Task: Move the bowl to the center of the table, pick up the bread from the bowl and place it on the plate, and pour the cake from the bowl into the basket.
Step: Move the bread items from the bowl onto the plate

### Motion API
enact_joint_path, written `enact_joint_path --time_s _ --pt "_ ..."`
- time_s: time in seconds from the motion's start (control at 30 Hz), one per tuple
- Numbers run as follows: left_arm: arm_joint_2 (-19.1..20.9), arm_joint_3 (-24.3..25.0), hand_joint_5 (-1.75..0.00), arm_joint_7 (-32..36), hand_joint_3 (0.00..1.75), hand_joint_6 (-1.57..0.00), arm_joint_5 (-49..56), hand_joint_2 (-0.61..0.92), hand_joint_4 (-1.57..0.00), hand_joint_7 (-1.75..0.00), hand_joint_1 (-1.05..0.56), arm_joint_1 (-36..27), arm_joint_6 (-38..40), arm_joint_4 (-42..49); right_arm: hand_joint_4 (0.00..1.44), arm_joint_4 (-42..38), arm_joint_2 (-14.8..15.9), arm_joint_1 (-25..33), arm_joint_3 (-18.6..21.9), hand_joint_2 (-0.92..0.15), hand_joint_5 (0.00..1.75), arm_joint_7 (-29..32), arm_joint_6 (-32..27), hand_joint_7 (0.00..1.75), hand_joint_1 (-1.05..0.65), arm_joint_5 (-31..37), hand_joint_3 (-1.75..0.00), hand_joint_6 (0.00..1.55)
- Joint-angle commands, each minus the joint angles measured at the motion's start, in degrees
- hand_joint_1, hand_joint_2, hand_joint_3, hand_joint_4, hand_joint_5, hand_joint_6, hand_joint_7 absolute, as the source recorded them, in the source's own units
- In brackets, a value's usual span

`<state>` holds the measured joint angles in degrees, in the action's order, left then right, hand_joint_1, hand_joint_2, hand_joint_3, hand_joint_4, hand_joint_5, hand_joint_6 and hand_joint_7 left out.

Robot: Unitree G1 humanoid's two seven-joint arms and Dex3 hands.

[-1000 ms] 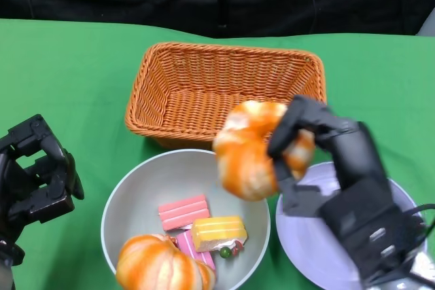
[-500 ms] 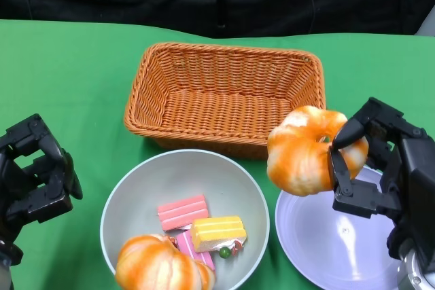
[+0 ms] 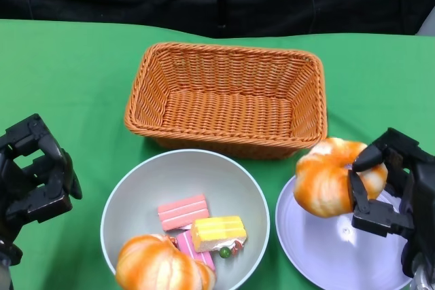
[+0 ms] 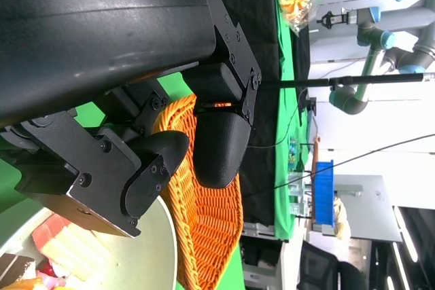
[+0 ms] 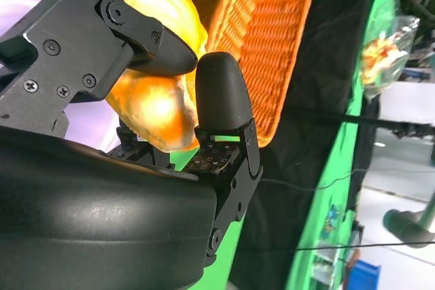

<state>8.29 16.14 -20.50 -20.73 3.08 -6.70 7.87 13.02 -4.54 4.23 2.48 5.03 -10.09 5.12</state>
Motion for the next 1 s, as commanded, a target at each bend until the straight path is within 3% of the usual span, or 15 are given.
enact_joint_path --time_s 0.03,0.37,0.77,0.83,0.9,0.93,0.97,1.0 --pt "1.22 0.72 -1.75 0.25 1.36 -0.8 -0.22 0.46 -0.95 -1.72 0.0 -0.53 0.33 -0.74 0.86 -2.99 0.93 -0.38 1.51 -0.52 1.75 1.6 1.29 1.61 -0.01 0.17 -1.24 0.77" --pt "1.3 0.85 -1.75 -0.17 1.36 -0.81 -0.88 0.45 -0.96 -1.72 0.0 -0.41 0.96 -0.79 0.87 -11.71 1.85 -3.43 3.7 -0.5 1.75 4.09 4.38 1.69 0.0 -0.18 -1.26 0.74" --pt "1.02 0.34 -1.75 0.69 1.36 -0.81 -0.44 0.46 -0.96 -1.71 0.0 -1.09 1.31 -2.11 0.89 -12.95 1.94 -3.34 3.95 -0.52 1.75 3.25 5.77 1.68 0.0 -1.19 -1.25 0.74" --pt "1.01 0.35 -1.75 0.54 1.36 -0.81 -0.49 0.46 -0.95 -1.72 0.0 -1.06 1.08 -1.98 0.86 -12.06 2.36 -2.54 3.01 -0.58 1.52 3.61 5.53 1.39 -0.05 0.47 -1.07 0.75" --pt "0.99 0.34 -1.75 0.77 1.35 -0.8 -0.18 0.46 -0.95 -1.72 0.0 -0.94 0.79 -1.76 0.86 -10.42 3.13 -1.7 1.21 -0.8 0.85 4.44 4.15 0.61 -0.29 3.95 -0.52 0.8" --pt "0.99 0.34 -1.75 0.85 1.35 -0.8 -0.08 0.45 -0.95 -1.72 -0.01 -0.91 0.73 -1.72 0.88 -9.94 3.26 -1.49 0.77 -0.87 0.57 4.64 3.72 0.3 -0.37 4.85 -0.35 0.85" --pt "0.95 0.34 -1.75 1.08 1.35 -0.8 0.11 0.45 -0.95 -1.72 -0.01 -0.88 0.7 -1.72 0.89 -8.97 4.0 -1.14 -0.19 -0.9 0.47 3.68 2.56 0.2 -0.4 5.93 -0.3 0.86" --pt "0.92 0.36 -1.75 1.18 1.35 -0.8 0.23 0.45 -0.96 -1.72 -0.01 -0.86 0.68 -1.73 0.64 -8.27 4.54 -0.9 -0.87 -0.91 0.27 2.96 1.67 0.09 -0.56 6.65 -0.28 0.66"
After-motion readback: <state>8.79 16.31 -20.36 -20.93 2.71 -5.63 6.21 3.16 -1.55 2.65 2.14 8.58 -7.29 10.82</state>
